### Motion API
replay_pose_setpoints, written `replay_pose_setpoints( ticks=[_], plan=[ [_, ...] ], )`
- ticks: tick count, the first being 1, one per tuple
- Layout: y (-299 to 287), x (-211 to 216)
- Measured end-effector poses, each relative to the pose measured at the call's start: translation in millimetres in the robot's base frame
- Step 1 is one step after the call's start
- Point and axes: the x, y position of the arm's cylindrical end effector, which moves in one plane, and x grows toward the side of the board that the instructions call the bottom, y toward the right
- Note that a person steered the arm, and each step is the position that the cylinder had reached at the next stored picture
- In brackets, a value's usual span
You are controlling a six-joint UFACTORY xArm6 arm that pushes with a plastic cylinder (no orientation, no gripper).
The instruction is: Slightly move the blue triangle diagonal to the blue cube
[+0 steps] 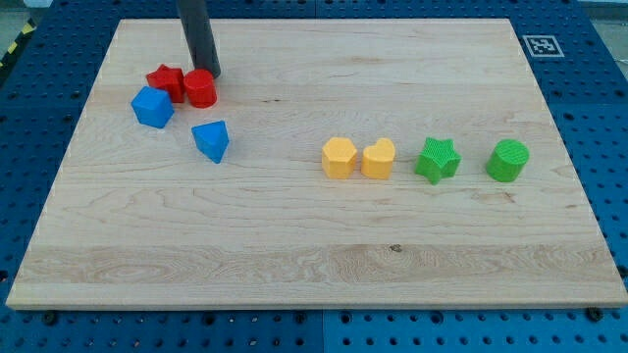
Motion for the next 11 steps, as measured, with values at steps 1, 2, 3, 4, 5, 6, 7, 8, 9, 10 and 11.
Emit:
replay_pose_setpoints(
  ticks=[1,2,3,4,5,6,7,8,9,10,11],
  plan=[
    [51.1,0.4],
    [116.7,10.1],
    [125.4,40.0],
    [120.7,67.8],
    [108.5,88.5],
    [105.4,104.8],
    [108.5,124.1],
    [108.5,129.8],
    [101.2,131.6],
    [75.6,139.2],
    [58.4,140.9]
  ],
)
